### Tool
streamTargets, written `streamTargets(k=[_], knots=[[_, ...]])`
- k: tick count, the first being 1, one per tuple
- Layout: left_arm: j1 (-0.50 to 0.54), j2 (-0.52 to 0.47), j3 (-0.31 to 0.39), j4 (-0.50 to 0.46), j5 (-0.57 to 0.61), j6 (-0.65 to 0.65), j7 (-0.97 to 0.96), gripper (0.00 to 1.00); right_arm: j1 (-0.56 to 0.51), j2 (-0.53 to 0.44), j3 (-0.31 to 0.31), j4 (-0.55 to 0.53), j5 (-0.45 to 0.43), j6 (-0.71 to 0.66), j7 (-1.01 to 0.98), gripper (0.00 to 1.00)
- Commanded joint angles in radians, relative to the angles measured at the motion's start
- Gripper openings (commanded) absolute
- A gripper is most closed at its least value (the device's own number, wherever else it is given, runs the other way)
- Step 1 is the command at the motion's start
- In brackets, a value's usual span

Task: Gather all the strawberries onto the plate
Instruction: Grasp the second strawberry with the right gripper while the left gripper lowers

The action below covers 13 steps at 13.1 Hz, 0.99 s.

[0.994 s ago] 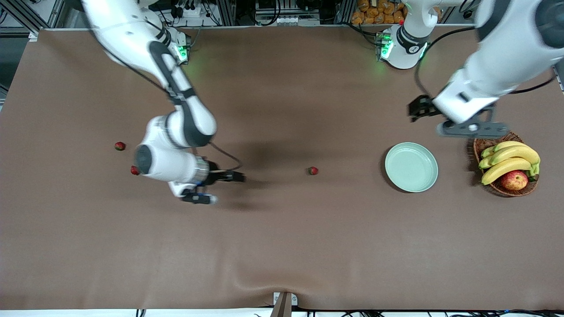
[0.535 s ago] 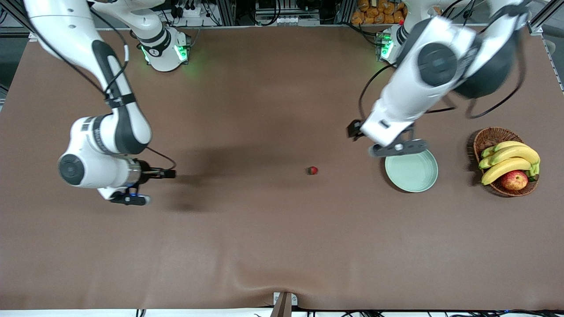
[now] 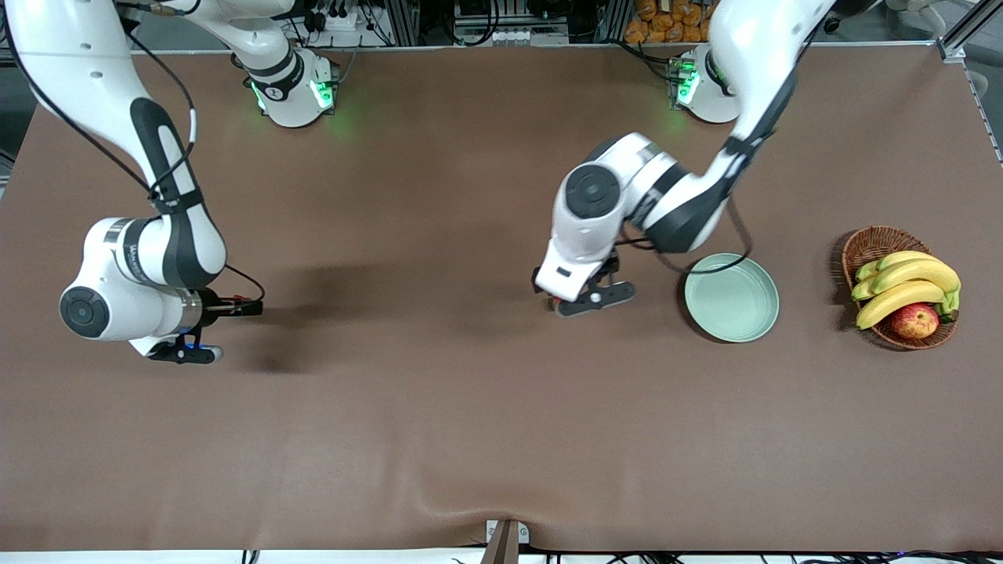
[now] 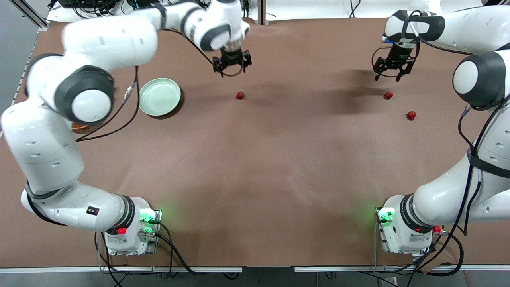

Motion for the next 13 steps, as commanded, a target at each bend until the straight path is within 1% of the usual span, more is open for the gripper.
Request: streamTargets(k=[1,4,6,7,8,10,13], knots=[[-0.012,0.082,-0.001,0.025,0.083,0.037,-0.11,1.0,-0.039,0.048,0.021,-0.003,-0.054,0.037,-0.016,1.0],[-0.012,0.13,0.0,0.006,0.085,0.108,-0.174,1.0,-0.043,0.065,0.021,-0.003,-0.055,0.049,-0.021,0.99],[-0.015,0.16,0.0,0.003,0.085,0.149,-0.196,0.99,-0.045,0.074,0.021,-0.005,-0.054,0.047,-0.028,0.8],[-0.026,0.165,0.007,0.002,0.085,0.151,-0.197,0.93,-0.048,0.082,0.021,-0.003,-0.054,0.047,-0.054,0.72],[-0.026,0.167,0.008,-0.004,0.085,0.151,-0.199,0.88,-0.059,0.085,0.021,-0.005,-0.054,0.043,-0.074,0.67],[-0.027,0.174,0.008,-0.014,0.085,0.149,-0.197,0.75,-0.065,0.085,0.021,-0.005,-0.054,0.027,-0.077,0.61],[-0.023,0.174,0.011,-0.026,0.101,0.151,-0.197,0.65,-0.063,0.087,0.021,-0.005,-0.054,0.003,-0.076,0.54]])
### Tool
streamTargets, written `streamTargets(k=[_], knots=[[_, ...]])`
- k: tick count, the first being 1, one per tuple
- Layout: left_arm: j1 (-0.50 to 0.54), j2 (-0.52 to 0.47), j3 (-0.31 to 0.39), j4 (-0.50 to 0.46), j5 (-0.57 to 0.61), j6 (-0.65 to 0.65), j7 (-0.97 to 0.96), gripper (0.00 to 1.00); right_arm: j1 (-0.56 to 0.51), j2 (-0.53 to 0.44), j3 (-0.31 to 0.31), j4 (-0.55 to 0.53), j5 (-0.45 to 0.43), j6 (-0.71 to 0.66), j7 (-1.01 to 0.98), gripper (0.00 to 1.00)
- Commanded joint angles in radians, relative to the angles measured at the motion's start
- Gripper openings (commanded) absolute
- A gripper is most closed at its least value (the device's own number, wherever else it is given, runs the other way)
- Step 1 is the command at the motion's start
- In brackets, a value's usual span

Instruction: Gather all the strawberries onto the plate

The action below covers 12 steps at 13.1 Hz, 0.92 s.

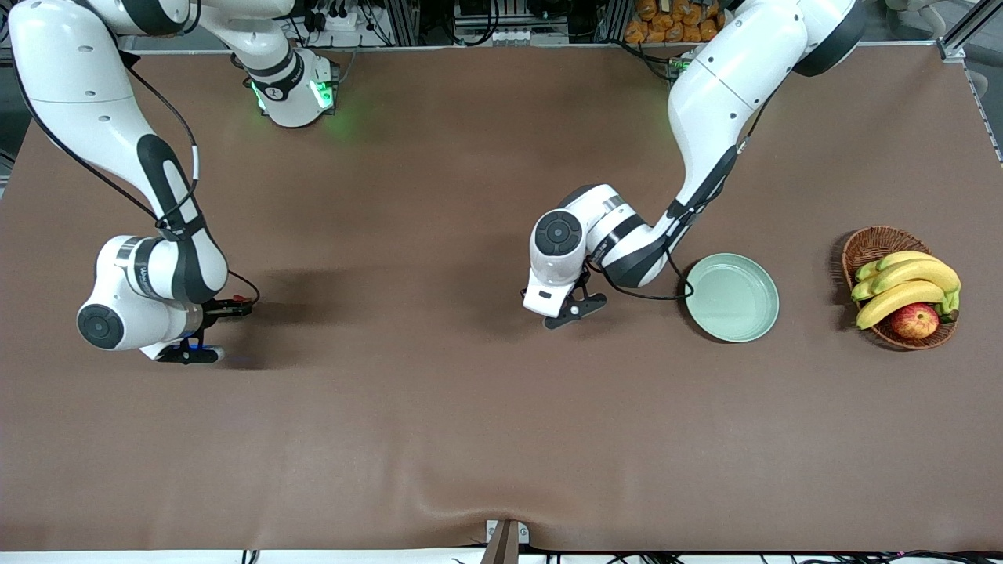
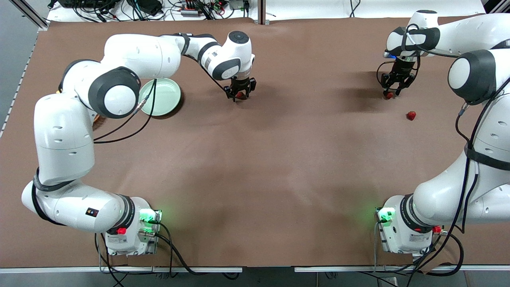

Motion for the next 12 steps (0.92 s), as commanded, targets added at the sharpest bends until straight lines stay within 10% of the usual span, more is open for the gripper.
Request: streamTargets(k=[1,6,10,12], knots=[[-0.005,-0.002,0.007,-0.009,0.041,0.013,-0.032,0.6,-0.02,-0.003,0.019,-0.004,-0.019,-0.009,-0.01,0.47],[0.003,0.009,0.016,0.0,0.082,0.025,-0.03,0.5,-0.01,-0.004,0.02,0.009,-0.008,-0.008,-0.006,0.0],[0.009,0.005,0.016,0.0,0.082,0.028,-0.024,0.0,0.084,-0.008,0.025,0.095,0.021,-0.003,0.069,0.0],[0.021,-0.009,0.016,0.0,0.082,0.025,-0.009,0.0,0.17,-0.006,0.026,0.106,0.132,0.003,0.191,0.0]])
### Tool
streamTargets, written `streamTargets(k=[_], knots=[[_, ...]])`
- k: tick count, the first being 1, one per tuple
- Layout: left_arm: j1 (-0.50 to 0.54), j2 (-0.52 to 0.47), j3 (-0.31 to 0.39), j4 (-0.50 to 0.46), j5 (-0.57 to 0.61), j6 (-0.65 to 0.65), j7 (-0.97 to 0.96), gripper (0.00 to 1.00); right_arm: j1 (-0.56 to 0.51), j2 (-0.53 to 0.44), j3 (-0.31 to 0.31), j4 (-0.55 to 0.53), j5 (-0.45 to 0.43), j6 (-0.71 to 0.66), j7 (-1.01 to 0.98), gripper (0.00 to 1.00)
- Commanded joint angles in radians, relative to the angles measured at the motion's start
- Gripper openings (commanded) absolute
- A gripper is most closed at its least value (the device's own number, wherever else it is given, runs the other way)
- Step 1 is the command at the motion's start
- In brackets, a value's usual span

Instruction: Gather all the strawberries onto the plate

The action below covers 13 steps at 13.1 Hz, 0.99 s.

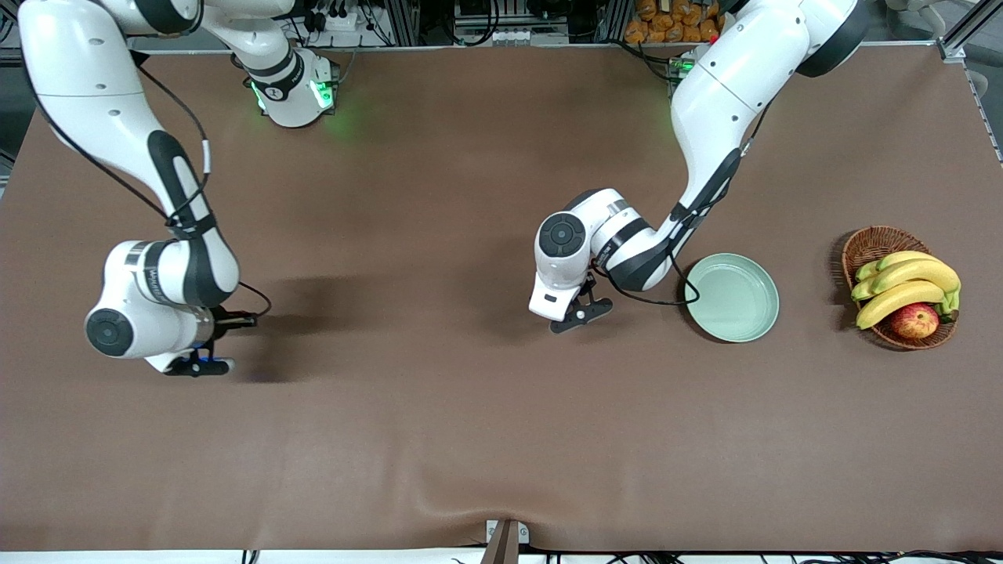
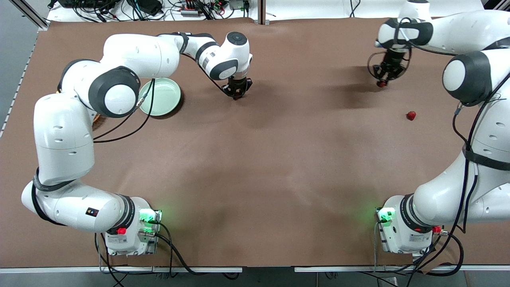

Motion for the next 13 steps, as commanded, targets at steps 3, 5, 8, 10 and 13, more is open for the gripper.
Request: streamTargets(k=[3,5,8,10,13], knots=[[0.081,-0.075,-0.002,-0.011,0.029,-0.029,0.029,0.0,0.196,-0.005,-0.004,0.028,0.307,-0.002,0.181,0.0],[0.15,-0.121,-0.014,-0.022,0.024,-0.14,0.132,0.0,0.264,-0.002,-0.004,0.034,0.465,0.001,0.201,0.0],[0.259,-0.19,-0.016,-0.083,0.018,-0.21,0.287,0.0,0.377,0.024,-0.004,0.05,0.678,0.094,0.225,0.0],[0.338,-0.228,-0.016,-0.135,0.017,-0.218,0.411,0.0,0.484,0.073,-0.006,0.08,0.763,0.19,0.226,0.0],[0.472,-0.244,-0.041,-0.195,0.015,-0.216,0.575,0.0,0.612,0.162,-0.007,0.172,0.864,0.327,0.242,0.0]])
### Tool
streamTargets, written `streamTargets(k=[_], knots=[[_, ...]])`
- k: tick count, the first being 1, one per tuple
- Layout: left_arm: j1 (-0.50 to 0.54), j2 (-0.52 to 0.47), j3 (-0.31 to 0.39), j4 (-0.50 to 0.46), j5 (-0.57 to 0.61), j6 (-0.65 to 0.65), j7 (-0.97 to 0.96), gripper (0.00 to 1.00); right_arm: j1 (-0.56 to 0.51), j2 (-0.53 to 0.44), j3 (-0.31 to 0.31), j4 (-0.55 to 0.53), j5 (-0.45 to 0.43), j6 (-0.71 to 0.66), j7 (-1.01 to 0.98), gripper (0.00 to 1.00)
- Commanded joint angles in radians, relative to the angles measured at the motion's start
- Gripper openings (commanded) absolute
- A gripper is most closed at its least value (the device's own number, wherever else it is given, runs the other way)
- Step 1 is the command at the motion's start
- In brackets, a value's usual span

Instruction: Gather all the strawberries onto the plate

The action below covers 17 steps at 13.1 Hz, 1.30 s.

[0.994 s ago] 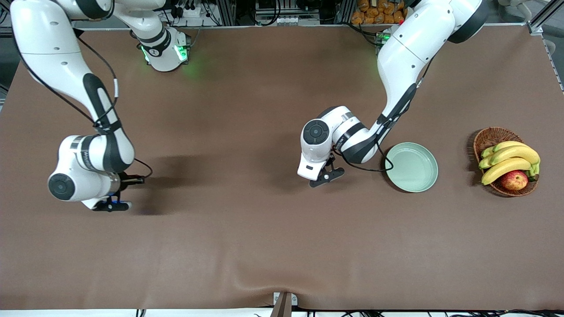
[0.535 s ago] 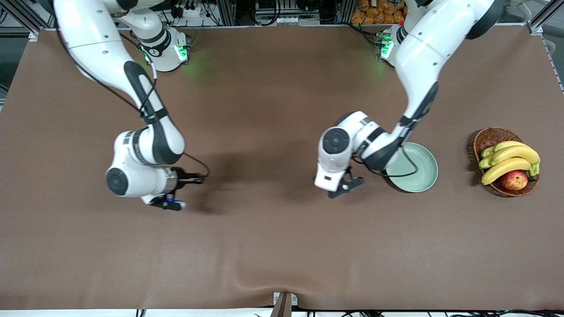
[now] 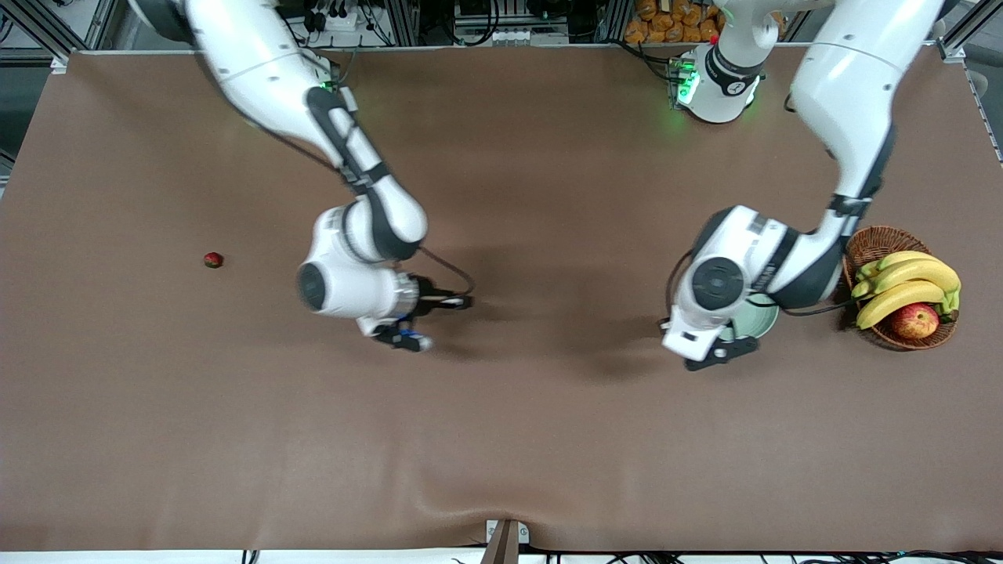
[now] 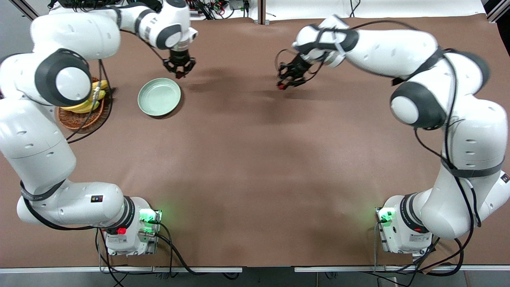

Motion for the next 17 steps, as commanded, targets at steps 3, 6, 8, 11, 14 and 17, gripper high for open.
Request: streamTargets(k=[3,6,8,11,14,17], knots=[[0.24,-0.026,-0.131,-0.128,0.004,0.005,0.165,0.08,0.155,0.18,-0.014,0.229,0.094,0.146,0.124,0.0],[0.267,-0.02,-0.148,-0.155,0.003,0.009,0.165,0.69,0.203,0.231,-0.013,0.274,0.094,0.237,0.199,0.16],[0.269,-0.027,-0.15,-0.146,0.001,0.008,0.167,1.0,0.212,0.235,-0.014,0.271,0.094,0.237,0.199,0.46],[0.284,-0.049,-0.206,-0.106,-0.049,-0.001,0.161,1.0,0.175,0.199,-0.016,0.24,0.088,0.225,0.19,0.77],[0.267,-0.05,-0.261,0.001,-0.126,-0.108,0.151,1.0,0.06,0.066,-0.017,0.087,0.082,0.168,0.188,1.0],[0.215,-0.033,-0.298,0.058,-0.18,-0.113,0.124,1.0,-0.07,-0.088,-0.019,-0.108,0.024,0.126,0.173,1.0]])
